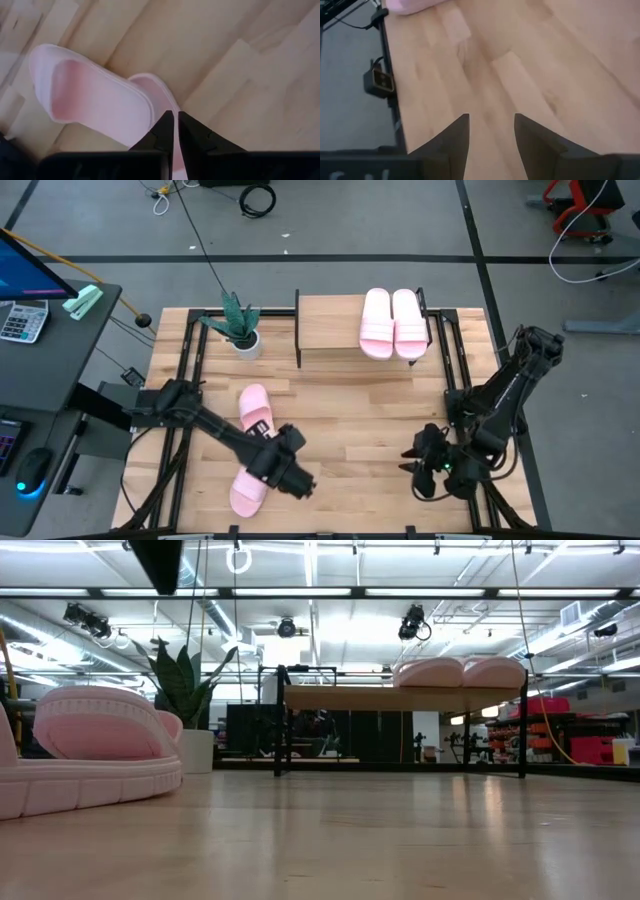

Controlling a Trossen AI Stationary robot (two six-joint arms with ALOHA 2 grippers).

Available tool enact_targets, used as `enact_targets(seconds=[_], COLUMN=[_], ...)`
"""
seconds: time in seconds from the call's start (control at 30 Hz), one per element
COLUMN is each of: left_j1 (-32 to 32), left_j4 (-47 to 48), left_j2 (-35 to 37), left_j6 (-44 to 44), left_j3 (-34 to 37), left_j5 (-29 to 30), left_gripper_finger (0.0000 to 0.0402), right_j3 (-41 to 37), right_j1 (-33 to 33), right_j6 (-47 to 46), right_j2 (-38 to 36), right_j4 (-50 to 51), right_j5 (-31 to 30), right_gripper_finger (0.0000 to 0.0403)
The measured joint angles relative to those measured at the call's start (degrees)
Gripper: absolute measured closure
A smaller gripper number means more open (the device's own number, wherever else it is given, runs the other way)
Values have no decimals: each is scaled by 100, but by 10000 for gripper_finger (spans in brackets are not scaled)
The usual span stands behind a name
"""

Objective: Pick and place slides into the shelf
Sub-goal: Put the pink slipper on the shelf

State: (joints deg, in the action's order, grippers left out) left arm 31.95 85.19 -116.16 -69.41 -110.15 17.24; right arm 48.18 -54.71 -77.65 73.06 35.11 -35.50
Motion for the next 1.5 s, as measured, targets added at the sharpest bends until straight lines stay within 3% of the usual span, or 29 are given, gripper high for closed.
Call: enact_targets(seconds=[0.27, 0.47, 0.77, 0.93, 1.07, 1.33, 1.5], left_j1=[556, 1322, 2062, 2206, 2205, 2177, 2148], left_j4=[440, 481, 482, 483, 483, 483, 478], left_j2=[0, 0, 0, 0, -4, -4, -7], left_j6=[-231, 226, -1020, -1363, -1673, -1700, -1719], left_j3=[0, 0, 0, 0, 0, 0, 0], left_j5=[292, 1000, 1043, 1036, 1042, 1158, 1167], left_gripper_finger=[362, 334, 302, 299, 307, 319, 313], right_j3=[0, 0, 0, 2, 2, 2, 2], right_j1=[639, 860, 891, 1076, 1371, 2089, 2163], right_j6=[777, 1045, 1655, 2413, 2510, 2663, 2626], right_j2=[0, 0, 0, 10, 13, 336, 700], right_j4=[-295, -417, -874, -1524, -1587, -2252, -2429], right_j5=[274, 345, 362, 615, 731, 1689, 1895], right_gripper_finger=[241, 241, 241, 241, 241, 241, 241])
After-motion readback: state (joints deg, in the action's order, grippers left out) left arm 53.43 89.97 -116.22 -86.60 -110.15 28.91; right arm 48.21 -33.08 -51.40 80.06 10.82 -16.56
